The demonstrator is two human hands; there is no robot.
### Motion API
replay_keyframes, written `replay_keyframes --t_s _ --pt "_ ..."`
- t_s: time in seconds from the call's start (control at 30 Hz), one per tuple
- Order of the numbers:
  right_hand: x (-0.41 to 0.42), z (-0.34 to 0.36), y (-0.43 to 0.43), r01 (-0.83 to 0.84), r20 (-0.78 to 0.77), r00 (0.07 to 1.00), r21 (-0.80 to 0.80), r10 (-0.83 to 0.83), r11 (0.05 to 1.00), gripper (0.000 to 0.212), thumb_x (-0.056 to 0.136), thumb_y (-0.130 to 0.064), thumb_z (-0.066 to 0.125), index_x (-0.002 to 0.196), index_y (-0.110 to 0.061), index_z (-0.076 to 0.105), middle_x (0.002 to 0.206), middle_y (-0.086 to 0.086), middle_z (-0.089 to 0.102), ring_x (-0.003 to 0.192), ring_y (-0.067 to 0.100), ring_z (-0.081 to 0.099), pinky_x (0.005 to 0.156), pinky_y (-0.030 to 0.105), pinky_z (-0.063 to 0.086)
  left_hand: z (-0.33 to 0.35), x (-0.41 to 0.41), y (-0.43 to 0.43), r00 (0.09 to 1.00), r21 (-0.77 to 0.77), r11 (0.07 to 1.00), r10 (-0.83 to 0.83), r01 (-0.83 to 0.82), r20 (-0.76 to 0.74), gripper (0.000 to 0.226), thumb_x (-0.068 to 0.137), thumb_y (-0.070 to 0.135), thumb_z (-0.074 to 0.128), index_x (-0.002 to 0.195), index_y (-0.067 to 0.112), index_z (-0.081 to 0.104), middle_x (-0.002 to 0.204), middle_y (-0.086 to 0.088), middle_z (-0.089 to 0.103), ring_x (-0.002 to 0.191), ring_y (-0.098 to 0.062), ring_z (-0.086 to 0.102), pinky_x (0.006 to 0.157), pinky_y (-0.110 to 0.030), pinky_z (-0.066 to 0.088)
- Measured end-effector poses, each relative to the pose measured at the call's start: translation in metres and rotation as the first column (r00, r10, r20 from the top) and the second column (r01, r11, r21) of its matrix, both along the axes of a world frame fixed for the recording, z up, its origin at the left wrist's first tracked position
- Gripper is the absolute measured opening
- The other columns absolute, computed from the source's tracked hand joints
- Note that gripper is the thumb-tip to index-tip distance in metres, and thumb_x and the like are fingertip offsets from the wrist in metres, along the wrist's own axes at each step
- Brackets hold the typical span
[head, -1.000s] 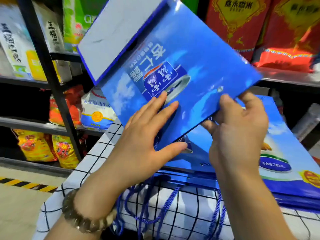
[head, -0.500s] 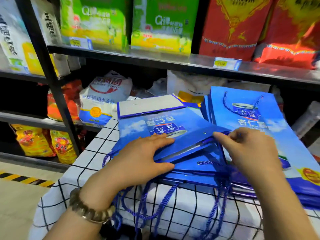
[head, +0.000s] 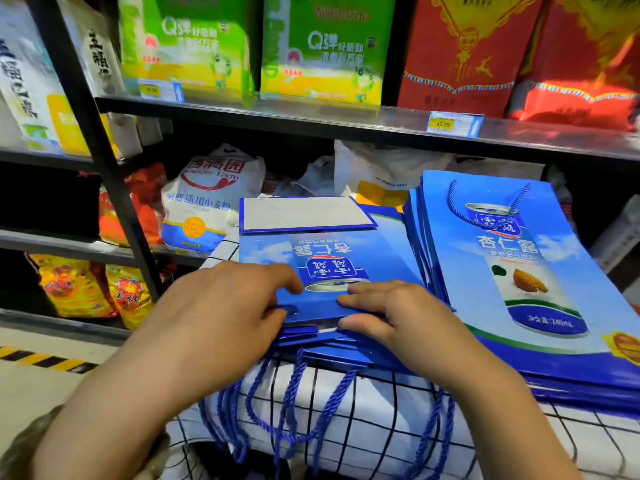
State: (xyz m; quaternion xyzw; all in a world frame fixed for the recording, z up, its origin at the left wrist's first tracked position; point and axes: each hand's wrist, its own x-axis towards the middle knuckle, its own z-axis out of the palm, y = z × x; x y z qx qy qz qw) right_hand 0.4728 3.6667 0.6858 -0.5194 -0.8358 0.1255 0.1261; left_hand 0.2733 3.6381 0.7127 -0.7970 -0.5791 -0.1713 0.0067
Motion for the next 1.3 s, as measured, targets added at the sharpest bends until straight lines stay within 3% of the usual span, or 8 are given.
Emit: replay_keyframes --t_s 0.17,0.4,0.5,0.6,0.73,0.9,1.13,1.3 --pt "-0.007 -0.005 -0.002 -0.057 -0.016 0.998 0.016 0.057 0.998 0.047 0.085 -0.059 0.040 0.122 -0.035 0.057 0.126 -0.011 0.057 0.116 0.015 0.044 0.098 0.035 0.036 -0.003 0.028 0.013 0.482 -0.211 0.949 0.076 0.234 0.873 0.040 0.082 -0.006 0.058 0.091 0.032 0.065 0.086 0.003 0.068 0.063 -0.001 0.063 0.054 -0.014 0.048" --pt "0.000 -0.012 0.004 -0.086 -0.186 0.980 -0.090 0.068 0.992 0.053 0.079 -0.062 0.027 0.093 -0.031 0.067 0.104 -0.007 0.063 0.101 0.014 0.050 0.092 0.038 0.040 0.014 0.035 0.015 -0.172 -0.199 0.791 0.356 0.578 0.919 0.041 0.064 0.009 0.056 0.104 0.010 0.065 0.103 -0.015 0.070 0.095 -0.020 0.068 0.071 -0.032 0.058" --pt "-0.005 -0.011 0.002 -0.168 -0.476 0.878 -0.199 0.055 0.965 0.050 0.082 -0.058 0.034 0.091 -0.025 0.070 0.105 -0.005 0.066 0.105 0.013 0.056 0.096 0.031 0.042 0.018 0.042 0.022 -0.240 -0.180 0.812 0.364 0.555 0.900 0.042 0.064 0.007 0.054 0.105 0.004 0.063 0.107 -0.015 0.069 0.096 -0.020 0.068 0.072 -0.032 0.057" --pt "-0.002 -0.005 -0.004 -0.304 -0.721 0.692 -0.305 -0.011 0.903 0.050 0.084 -0.051 0.039 0.092 -0.014 0.072 0.099 -0.007 0.070 0.099 0.008 0.062 0.091 0.017 0.042 0.015 0.049 0.032 -0.250 -0.203 0.839 0.368 0.505 0.896 0.030 0.082 -0.004 0.047 0.109 0.001 0.060 0.113 -0.015 0.065 0.097 -0.017 0.067 0.076 -0.029 0.056" --pt "-0.005 0.004 -0.008 -0.209 -0.657 0.753 -0.287 -0.034 0.935 0.021 0.077 -0.033 0.062 0.065 -0.016 0.067 0.067 -0.008 0.059 0.072 0.013 0.054 0.069 0.021 0.041 0.010 0.048 0.042 -0.214 -0.243 0.861 0.367 0.447 0.905 0.032 0.088 -0.003 0.044 0.116 0.004 0.057 0.117 -0.012 0.063 0.100 -0.015 0.065 0.074 -0.026 0.055" --pt "-0.002 0.025 0.002 0.143 -0.696 0.666 -0.235 -0.269 0.962 0.051 0.094 -0.034 0.040 0.048 -0.013 0.050 0.037 -0.004 0.044 0.036 0.006 0.036 0.039 0.011 0.029 0.001 0.044 0.039 0.307 -0.281 0.922 0.195 0.266 0.931 0.024 0.090 0.011 0.053 0.104 0.030 0.052 0.104 -0.003 0.067 0.086 -0.011 0.066 0.076 -0.025 0.050" --pt "-0.008 0.025 0.030 0.251 -0.801 0.458 -0.299 -0.385 0.921 0.050 0.094 -0.037 0.044 0.051 -0.012 0.045 0.043 0.006 0.040 0.028 0.011 0.030 0.032 0.013 0.022 -0.013 0.065 0.027 0.756 -0.294 0.904 -0.049 0.312 0.652 0.027 0.077 0.038 0.066 0.060 0.017 0.065 0.056 -0.002 0.061 0.052 -0.009 0.049 0.057 -0.026 0.040" --pt "-0.004 0.016 0.035 0.297 -0.768 0.495 -0.291 -0.407 0.909 0.049 0.093 -0.037 0.047 0.051 -0.011 0.046 0.031 -0.002 0.036 0.026 0.010 0.032 0.032 0.015 0.025 -0.019 0.074 0.033 0.736 -0.286 0.928 0.019 0.239 0.677 0.037 0.073 0.047 0.056 0.065 0.013 0.066 0.059 -0.008 0.065 0.065 -0.028 0.064 0.072 -0.045 0.055"
